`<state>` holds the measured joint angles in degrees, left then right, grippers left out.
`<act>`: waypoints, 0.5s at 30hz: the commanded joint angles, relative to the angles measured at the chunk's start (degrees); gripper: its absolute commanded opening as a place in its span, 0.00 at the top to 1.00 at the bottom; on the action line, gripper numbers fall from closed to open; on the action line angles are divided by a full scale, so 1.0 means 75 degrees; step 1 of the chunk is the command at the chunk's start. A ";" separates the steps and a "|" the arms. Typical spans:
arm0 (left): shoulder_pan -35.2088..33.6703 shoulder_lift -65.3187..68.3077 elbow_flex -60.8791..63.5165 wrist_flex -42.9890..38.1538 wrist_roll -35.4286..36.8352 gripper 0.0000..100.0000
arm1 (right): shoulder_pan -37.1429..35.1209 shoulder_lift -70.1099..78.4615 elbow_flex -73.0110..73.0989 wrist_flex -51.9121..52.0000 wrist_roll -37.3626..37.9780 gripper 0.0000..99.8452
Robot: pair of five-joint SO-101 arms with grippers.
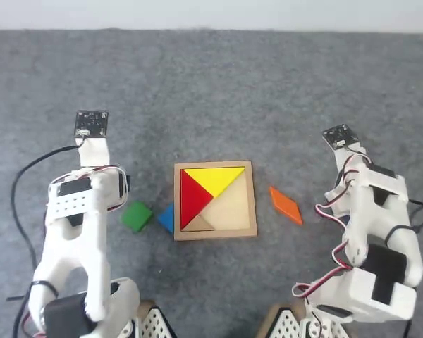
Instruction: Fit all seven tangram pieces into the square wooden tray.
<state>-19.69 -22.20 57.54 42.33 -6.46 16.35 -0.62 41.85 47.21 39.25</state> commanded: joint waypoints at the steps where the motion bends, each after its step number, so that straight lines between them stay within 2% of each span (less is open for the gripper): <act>1: 0.0035 -0.0023 -0.0041 -0.0129 0.0047 0.83 | -0.0100 0.0100 -0.0516 0.0076 -0.0105 0.84; 6: 0.0035 -0.0023 -0.0041 -0.0129 0.0047 0.83 | -0.0100 0.0088 -0.0504 0.0182 -0.0445 0.78; 15: 0.0035 -0.0023 -0.0041 -0.0117 0.0035 0.83 | 0.0182 0.0076 -0.0504 0.0580 -0.0949 0.74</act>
<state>-19.69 -22.20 57.54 42.33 -6.46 16.26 -0.53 40.70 49.23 33.63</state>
